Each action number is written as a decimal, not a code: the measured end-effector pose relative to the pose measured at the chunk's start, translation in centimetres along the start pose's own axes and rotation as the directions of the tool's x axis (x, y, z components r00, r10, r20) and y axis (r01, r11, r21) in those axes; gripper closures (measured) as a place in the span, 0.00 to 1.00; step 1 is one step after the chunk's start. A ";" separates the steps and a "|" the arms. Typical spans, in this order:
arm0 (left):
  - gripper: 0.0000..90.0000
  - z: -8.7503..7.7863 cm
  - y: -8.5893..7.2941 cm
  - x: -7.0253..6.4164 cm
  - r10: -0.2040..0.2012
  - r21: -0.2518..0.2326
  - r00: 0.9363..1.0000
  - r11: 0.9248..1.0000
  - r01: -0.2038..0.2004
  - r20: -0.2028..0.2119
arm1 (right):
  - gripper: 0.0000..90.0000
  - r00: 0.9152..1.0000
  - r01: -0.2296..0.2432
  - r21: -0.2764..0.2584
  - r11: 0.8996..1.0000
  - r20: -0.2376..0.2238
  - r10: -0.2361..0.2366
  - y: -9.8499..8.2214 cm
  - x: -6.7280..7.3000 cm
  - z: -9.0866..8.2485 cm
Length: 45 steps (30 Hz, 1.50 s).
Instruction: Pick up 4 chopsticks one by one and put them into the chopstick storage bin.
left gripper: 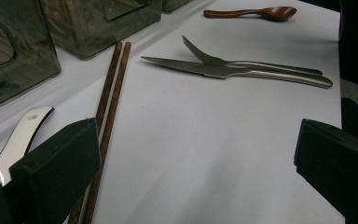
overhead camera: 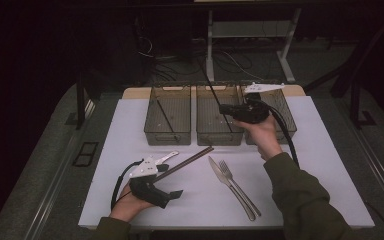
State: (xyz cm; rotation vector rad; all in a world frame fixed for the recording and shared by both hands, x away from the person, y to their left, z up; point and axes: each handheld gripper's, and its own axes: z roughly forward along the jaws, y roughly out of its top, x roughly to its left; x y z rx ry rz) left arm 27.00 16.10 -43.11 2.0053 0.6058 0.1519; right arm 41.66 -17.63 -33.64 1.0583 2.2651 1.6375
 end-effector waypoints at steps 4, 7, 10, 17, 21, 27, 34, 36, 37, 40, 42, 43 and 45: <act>0.00 0.0 0.0 0.0 -0.001 -0.004 1.000 1.000 0.001 0.002 | 0.95 1.000 -0.009 -0.004 1.000 -0.001 0.009 0.4 0.4 1.5; 0.00 0.0 0.0 0.0 -0.002 -0.006 1.000 1.000 0.002 0.003 | 0.95 1.000 -0.009 0.000 1.000 0.000 0.009 0.8 0.7 2.7; 0.00 0.0 0.1 0.1 0.003 -0.007 1.000 1.000 -0.003 0.001 | 0.95 1.000 -0.008 -0.006 1.000 0.011 0.008 1.1 1.2 3.8; 0.00 -0.1 0.1 0.0 -0.002 -0.011 1.000 1.000 0.002 0.007 | 0.95 1.000 0.009 0.012 1.000 0.014 -0.009 1.9 2.4 6.9; 0.00 -0.1 0.1 0.1 -0.001 -0.017 1.000 1.000 0.001 0.006 | 0.95 1.000 0.020 0.032 0.999 0.016 -0.021 2.4 3.1 8.6; 0.00 -0.1 0.1 0.1 -0.006 -0.022 1.000 1.000 0.006 0.010 | 0.95 0.999 0.027 0.055 0.998 0.027 -0.029 2.9 3.8 11.0; 0.00 -0.1 0.2 0.1 -0.002 -0.024 1.000 1.000 0.003 0.015 | 0.95 0.999 0.026 0.098 0.995 0.041 -0.030 2.6 4.3 13.4; 0.00 -0.1 0.2 0.1 -0.006 -0.026 1.000 1.000 0.007 0.016 | 0.95 0.999 0.023 0.112 0.993 0.045 -0.028 2.4 4.3 14.0; 0.00 -0.1 0.2 0.1 -0.007 -0.027 1.000 1.000 0.008 0.016 | 0.95 0.999 0.022 0.117 0.993 0.044 -0.027 2.3 4.4 14.3; 0.00 0.0 0.3 0.0 -0.005 -0.028 1.000 1.000 0.005 0.019 | 0.95 0.998 0.020 0.143 0.990 0.049 -0.027 2.0 4.5 15.2; 0.00 0.1 0.3 0.0 -0.002 -0.026 1.000 1.000 0.003 0.022 | 0.95 0.998 0.020 0.156 0.988 0.054 -0.028 1.8 4.4 15.7; 0.00 0.1 0.3 0.1 0.001 -0.026 1.000 1.000 0.000 0.023 | 0.95 0.998 0.019 0.163 0.986 0.054 -0.028 1.7 4.4 16.0; 0.00 0.1 0.3 0.0 -0.005 -0.028 1.000 1.000 0.006 0.024 | 0.95 0.997 0.026 0.186 0.982 0.061 -0.038 1.4 4.4 16.5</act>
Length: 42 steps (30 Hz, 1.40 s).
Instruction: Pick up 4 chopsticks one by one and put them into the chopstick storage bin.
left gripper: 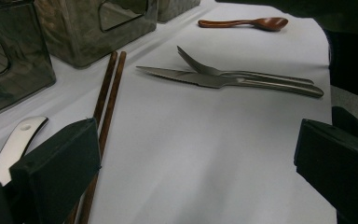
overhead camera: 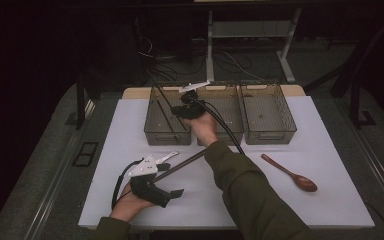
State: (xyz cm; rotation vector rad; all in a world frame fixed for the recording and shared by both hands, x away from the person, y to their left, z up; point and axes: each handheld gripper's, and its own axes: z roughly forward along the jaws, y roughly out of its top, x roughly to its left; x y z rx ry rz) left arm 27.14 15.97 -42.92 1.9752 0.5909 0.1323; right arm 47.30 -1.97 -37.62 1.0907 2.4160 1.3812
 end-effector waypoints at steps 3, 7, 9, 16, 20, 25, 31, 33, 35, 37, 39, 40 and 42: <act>0.00 0.0 0.0 0.0 -0.001 -0.002 1.000 1.000 0.001 0.002 | 0.95 1.000 -0.005 0.031 0.999 0.014 0.004 -0.3 -0.1 0.6; 0.00 0.1 0.0 0.0 -0.001 0.002 1.000 1.000 0.001 0.002 | 0.95 0.999 -0.026 0.073 0.997 0.039 0.024 -0.7 -0.2 1.0; 0.00 0.1 0.0 -0.1 0.000 0.003 1.000 1.000 0.000 0.004 | 0.94 0.998 -0.032 0.084 0.996 0.052 0.027 -0.6 -0.2 1.1; 0.00 0.1 0.0 -0.1 0.001 0.004 1.000 1.000 -0.001 0.004 | 0.76 0.996 -0.053 0.092 0.994 0.072 0.047 -0.6 -0.4 0.8; 0.00 0.1 0.0 0.0 0.003 0.004 1.000 1.000 -0.003 0.002 | 0.67 0.998 -0.040 0.087 0.995 0.051 0.035 -0.3 -0.3 0.2; 0.00 0.1 0.0 -0.1 0.006 0.007 1.000 1.000 -0.006 0.000 | 0.58 1.000 -0.021 0.077 0.997 0.017 0.019 0.0 -0.1 -0.9; 0.00 0.1 0.0 -0.1 0.003 0.011 1.000 1.000 -0.003 -0.003 | 0.53 1.000 0.001 0.067 0.998 -0.018 0.000 -0.4 -0.2 -2.7; 0.00 0.1 0.0 0.0 0.005 0.012 1.000 1.000 -0.005 -0.004 | 0.52 0.999 0.014 0.064 0.998 -0.031 -0.012 -0.6 -0.3 -3.3; 0.00 0.1 -0.1 -0.1 0.007 0.014 1.000 1.000 -0.007 -0.007 | 0.50 0.999 0.024 0.062 0.998 -0.038 -0.022 -0.8 -0.5 -4.0; 0.00 0.2 -0.1 -0.1 0.004 0.012 1.000 1.000 -0.004 -0.006 | 0.50 0.999 0.029 0.052 0.998 -0.047 -0.026 -1.1 -0.6 -4.8; 0.00 0.2 -0.1 -0.1 0.009 0.017 1.000 1.000 -0.009 -0.008 | 0.49 0.998 0.033 0.047 0.998 -0.054 -0.031 -1.4 -0.8 -5.5; 0.00 0.2 -0.1 -0.1 0.007 0.019 1.000 1.000 -0.007 -0.009 | 0.48 0.998 0.036 0.044 0.998 -0.057 -0.033 -1.5 -0.9 -5.9; 0.00 0.2 -0.1 -0.1 0.011 0.022 1.000 1.000 -0.011 -0.010 | 0.48 0.997 0.043 0.042 0.998 -0.063 -0.041 -1.8 -1.0 -6.7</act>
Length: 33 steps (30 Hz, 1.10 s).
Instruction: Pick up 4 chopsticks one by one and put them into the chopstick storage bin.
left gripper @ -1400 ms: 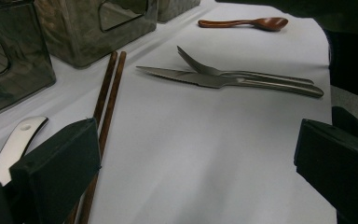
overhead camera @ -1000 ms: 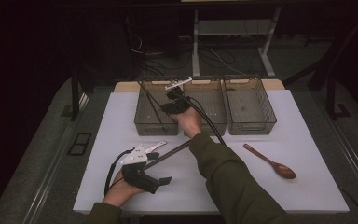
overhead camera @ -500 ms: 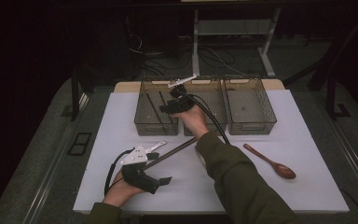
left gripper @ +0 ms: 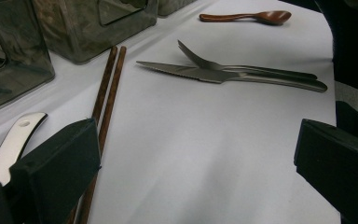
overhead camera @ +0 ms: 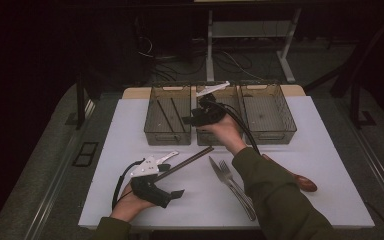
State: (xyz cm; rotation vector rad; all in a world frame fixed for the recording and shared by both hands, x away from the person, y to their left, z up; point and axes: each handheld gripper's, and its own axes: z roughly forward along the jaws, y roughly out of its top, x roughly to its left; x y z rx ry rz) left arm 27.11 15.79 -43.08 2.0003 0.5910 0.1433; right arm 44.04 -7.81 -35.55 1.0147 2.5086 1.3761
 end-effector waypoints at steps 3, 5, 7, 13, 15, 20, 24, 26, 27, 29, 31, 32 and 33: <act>0.00 0.0 0.0 0.0 -0.001 0.000 1.000 1.000 0.001 0.000 | 0.46 1.000 0.001 -0.009 1.000 -0.015 -0.001 -0.7 -0.2 -1.1; 0.00 0.0 0.0 0.0 -0.006 -0.003 1.000 1.000 0.006 0.000 | 0.46 1.000 0.005 -0.016 1.000 -0.021 -0.006 -1.2 -0.4 -1.9; 0.00 0.0 -0.1 0.0 -0.006 0.001 1.000 1.000 0.006 -0.001 | 0.45 1.000 0.008 -0.022 1.000 -0.021 -0.009 -1.7 -0.5 -2.7; 0.00 0.1 -0.1 0.0 -0.006 0.011 1.000 1.000 0.006 0.000 | 0.42 0.999 0.013 -0.040 0.999 -0.032 -0.014 -3.1 -0.9 -5.3; 0.00 0.1 -0.1 0.0 -0.007 0.010 1.000 1.000 0.007 -0.002 | 0.41 0.999 0.019 -0.045 0.999 -0.041 -0.021 -3.7 -1.1 -6.1; 0.00 0.2 -0.1 0.0 -0.008 0.011 1.000 1.000 0.008 -0.004 | 0.40 0.999 0.022 -0.059 0.998 -0.043 -0.025 -5.5 -1.6 -8.0; 0.00 0.2 -0.1 0.0 -0.007 0.015 1.000 1.000 0.007 -0.005 | 0.40 0.999 0.014 -0.066 0.998 -0.036 -0.017 -7.1 -1.9 -9.3; 0.00 0.1 -0.2 0.0 -0.009 0.015 1.000 1.000 0.009 -0.007 | 0.39 0.999 0.011 -0.067 0.998 -0.037 -0.013 -7.8 -2.0 -10.0; 0.00 0.1 -0.2 0.1 -0.011 0.010 1.000 1.000 0.011 -0.007 | 0.38 0.999 0.012 -0.069 0.998 -0.034 -0.014 -8.2 -2.0 -10.3; 0.00 0.1 -0.2 0.2 -0.014 0.010 1.000 1.000 0.014 -0.009 | 0.36 1.000 0.012 -0.076 0.997 -0.022 -0.014 -9.1 -2.1 -11.0; 0.00 0.0 -0.2 0.2 -0.014 0.009 1.000 1.000 0.014 -0.009 | 0.34 1.000 0.001 -0.084 0.997 -0.019 -0.003 -10.1 -2.2 -11.7; 0.00 0.0 -0.2 0.2 -0.013 0.011 1.000 1.000 0.013 -0.009 | 0.34 1.000 0.003 -0.088 0.996 -0.016 -0.004 -10.6 -2.2 -12.0; 0.00 0.0 -0.2 0.2 -0.013 0.011 1.000 1.000 0.013 -0.011 | 0.33 1.000 0.000 -0.091 0.996 -0.008 -0.001 -11.0 -2.2 -12.3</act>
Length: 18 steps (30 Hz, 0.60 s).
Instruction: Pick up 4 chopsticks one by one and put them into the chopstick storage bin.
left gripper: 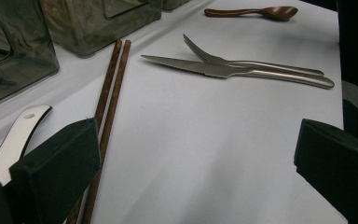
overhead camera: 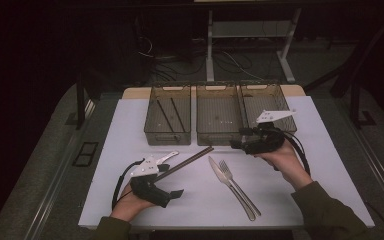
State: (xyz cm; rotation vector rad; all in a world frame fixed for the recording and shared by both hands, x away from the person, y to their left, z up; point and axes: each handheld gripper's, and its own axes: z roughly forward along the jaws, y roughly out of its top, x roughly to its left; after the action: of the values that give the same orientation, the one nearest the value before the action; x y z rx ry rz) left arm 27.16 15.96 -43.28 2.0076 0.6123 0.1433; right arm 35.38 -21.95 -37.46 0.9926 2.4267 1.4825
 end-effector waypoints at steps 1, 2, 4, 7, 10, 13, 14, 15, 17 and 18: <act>0.00 0.0 0.0 0.0 0.000 0.001 1.000 1.000 0.000 -0.001 | 0.31 1.000 -0.001 0.000 1.000 0.000 0.001 -0.4 0.0 -0.3; 0.00 0.0 0.0 0.0 -0.001 0.002 1.000 1.000 0.001 -0.003 | 0.31 1.000 -0.002 -0.004 1.000 0.001 0.002 -0.8 0.0 -0.6; 0.00 0.0 0.0 0.0 -0.003 -0.003 1.000 1.000 0.003 -0.003 | 0.27 1.000 -0.009 0.000 1.000 0.019 0.009 -1.6 0.1 -1.0; 0.00 -0.1 0.1 0.0 -0.002 -0.003 1.000 1.000 0.002 -0.006 | 0.26 1.000 -0.014 0.001 1.000 0.020 0.014 -2.6 0.2 -1.6; 0.00 -0.1 0.1 0.0 -0.005 -0.008 1.000 1.000 0.005 -0.008 | 0.24 0.999 -0.004 0.010 1.000 0.042 0.004 -3.9 0.5 -2.3; 0.00 -0.2 0.1 0.0 -0.009 -0.008 1.000 1.000 0.009 -0.009 | 0.23 0.998 0.001 0.020 1.000 0.056 -0.002 -5.3 0.7 -3.1; 0.00 -0.1 0.2 0.0 -0.009 -0.010 1.000 1.000 0.009 -0.011 | 0.23 0.998 -0.006 0.017 1.000 0.058 0.005 -5.7 0.7 -3.3; 0.00 -0.2 0.2 0.1 -0.010 -0.010 1.000 1.000 0.010 -0.013 | 0.22 0.998 -0.001 0.014 1.000 0.059 0.000 -6.2 0.8 -3.6; 0.00 -0.2 0.2 0.1 -0.010 -0.007 1.000 1.000 0.010 -0.016 | 0.21 0.998 -0.003 0.003 1.000 0.068 0.003 -6.9 1.0 -4.0; 0.00 -0.2 0.2 0.1 -0.010 -0.006 1.000 1.000 0.010 -0.019 | 0.20 0.997 0.006 0.006 1.000 0.077 -0.007 -7.2 1.0 -4.1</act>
State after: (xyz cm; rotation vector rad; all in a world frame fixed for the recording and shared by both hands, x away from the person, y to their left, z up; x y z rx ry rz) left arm 27.23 16.10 -42.98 1.9991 0.6330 0.1586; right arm 29.47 -26.58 -41.16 1.0226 2.3802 1.4086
